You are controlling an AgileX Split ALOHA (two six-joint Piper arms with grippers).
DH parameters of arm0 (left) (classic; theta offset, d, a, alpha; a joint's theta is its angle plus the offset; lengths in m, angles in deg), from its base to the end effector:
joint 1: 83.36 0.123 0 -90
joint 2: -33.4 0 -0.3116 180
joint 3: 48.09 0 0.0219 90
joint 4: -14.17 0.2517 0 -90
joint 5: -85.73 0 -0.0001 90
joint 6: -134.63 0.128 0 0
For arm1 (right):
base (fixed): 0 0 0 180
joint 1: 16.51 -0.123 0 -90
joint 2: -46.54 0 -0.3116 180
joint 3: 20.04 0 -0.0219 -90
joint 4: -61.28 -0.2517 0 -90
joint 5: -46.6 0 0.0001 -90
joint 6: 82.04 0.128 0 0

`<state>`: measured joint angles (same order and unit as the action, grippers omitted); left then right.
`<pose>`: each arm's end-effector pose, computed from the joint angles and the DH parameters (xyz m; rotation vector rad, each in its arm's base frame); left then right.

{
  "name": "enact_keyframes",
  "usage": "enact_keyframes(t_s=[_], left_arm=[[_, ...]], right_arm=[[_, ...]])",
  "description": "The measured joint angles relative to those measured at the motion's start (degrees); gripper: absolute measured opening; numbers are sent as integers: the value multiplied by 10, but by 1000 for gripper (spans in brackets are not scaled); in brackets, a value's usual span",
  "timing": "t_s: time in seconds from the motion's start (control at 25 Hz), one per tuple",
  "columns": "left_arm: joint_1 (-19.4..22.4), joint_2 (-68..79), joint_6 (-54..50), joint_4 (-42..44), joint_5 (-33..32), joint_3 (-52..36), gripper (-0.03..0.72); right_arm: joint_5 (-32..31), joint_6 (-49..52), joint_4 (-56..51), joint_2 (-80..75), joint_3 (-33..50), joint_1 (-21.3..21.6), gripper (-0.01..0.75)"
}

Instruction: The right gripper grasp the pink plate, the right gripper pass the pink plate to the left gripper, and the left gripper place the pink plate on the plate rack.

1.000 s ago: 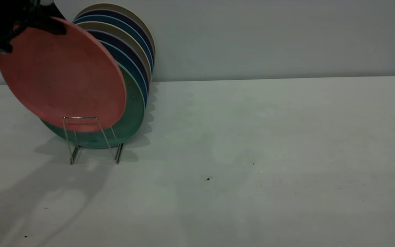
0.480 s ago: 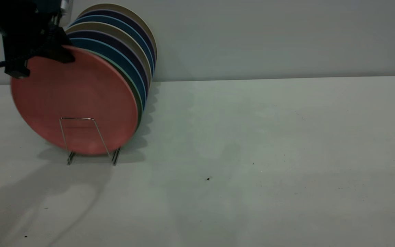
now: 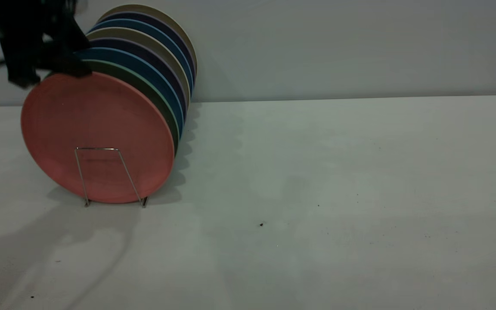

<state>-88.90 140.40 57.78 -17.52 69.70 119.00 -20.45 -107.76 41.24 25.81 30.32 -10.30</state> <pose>0.4081 -0.0583 0.2270 1.5417 1.7866 0.4133 0.0269 0.0377 0.2469 -0.3814 2.3108 0.1793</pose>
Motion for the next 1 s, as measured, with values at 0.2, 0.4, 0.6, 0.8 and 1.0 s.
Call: enact_keyframes(t_s=[0.2, 0.4, 0.6, 0.8, 1.0], left_arm=[[0, -108, -152, 1, -51, 0, 391], [0, -259, -353, 30, -168, 0, 391], [0, -379, -563, 137, -331, 0, 391], [0, -454, -814, 272, -509, -1, 417], [0, -507, -972, 320, -509, -55, 488]], right_arm=[[6, 48, 33, 0, 0, 0, 230], [20, 154, 105, 0, 2, -17, 236], [23, 189, 126, 22, 5, -78, 236], [23, 192, 129, 74, 5, -116, 237], [23, 193, 130, 121, 5, -121, 237]])
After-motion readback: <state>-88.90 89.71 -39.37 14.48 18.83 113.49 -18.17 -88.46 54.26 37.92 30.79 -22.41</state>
